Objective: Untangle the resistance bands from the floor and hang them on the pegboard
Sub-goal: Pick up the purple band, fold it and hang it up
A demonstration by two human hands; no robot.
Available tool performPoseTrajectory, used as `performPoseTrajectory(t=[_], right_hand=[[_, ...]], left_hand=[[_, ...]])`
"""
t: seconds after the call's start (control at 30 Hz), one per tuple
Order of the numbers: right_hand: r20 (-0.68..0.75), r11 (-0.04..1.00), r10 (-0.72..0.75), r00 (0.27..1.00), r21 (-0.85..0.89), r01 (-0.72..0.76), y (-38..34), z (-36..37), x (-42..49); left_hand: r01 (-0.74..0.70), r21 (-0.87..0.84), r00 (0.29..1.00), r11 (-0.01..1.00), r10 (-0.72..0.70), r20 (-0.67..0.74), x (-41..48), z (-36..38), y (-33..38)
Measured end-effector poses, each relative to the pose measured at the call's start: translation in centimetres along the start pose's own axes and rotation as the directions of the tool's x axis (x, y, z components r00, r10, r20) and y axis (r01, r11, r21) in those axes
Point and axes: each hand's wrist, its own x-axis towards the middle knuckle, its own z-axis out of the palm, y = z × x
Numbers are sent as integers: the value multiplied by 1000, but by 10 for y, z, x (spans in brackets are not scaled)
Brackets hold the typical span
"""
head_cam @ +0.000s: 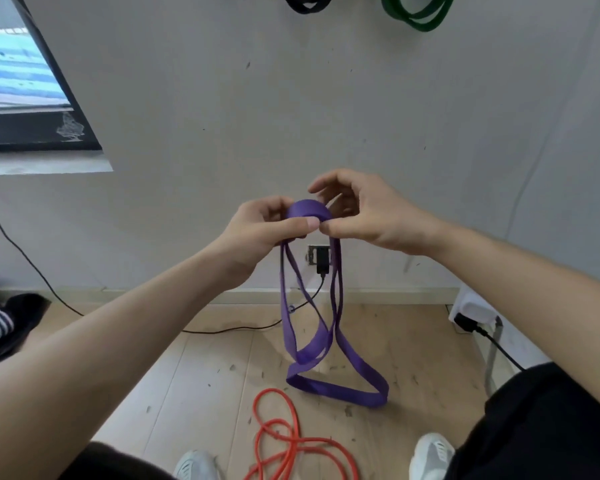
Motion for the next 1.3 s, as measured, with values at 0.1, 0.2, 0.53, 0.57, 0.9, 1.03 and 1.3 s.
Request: performPoseTrajectory(t=[0.1, 0.2, 0.53, 0.57, 0.9, 1.03, 1.3], right_hand=[[174, 991, 121, 977, 40, -130, 15, 8, -4], [287, 972, 213, 934, 35, -232, 34, 20, -9], [221, 948, 296, 929, 50, -314, 51, 23, -2], [193, 950, 286, 939, 72, -304, 48, 17, -1], [-97, 996, 11, 995, 88, -3, 8, -10, 2], [-113, 992, -114, 987, -69, 106, -5, -5, 3], [23, 979, -83, 996, -182, 86, 0, -5, 1]], left_hand=[[-38, 57, 999, 998, 38, -8, -2, 3, 0], [-54, 20, 998, 998, 54, -34, -3, 2, 2], [-104, -69, 962, 992, 83, -262, -5, -26, 1], [-92, -56, 961, 994, 74, -268, -5, -30, -1], [-44, 113, 988, 993, 60, -144, -9, -28, -14], [-109, 156, 990, 982, 122, -74, -8, -12, -10], [-180, 185, 978, 966, 196, -73, -3, -5, -6]])
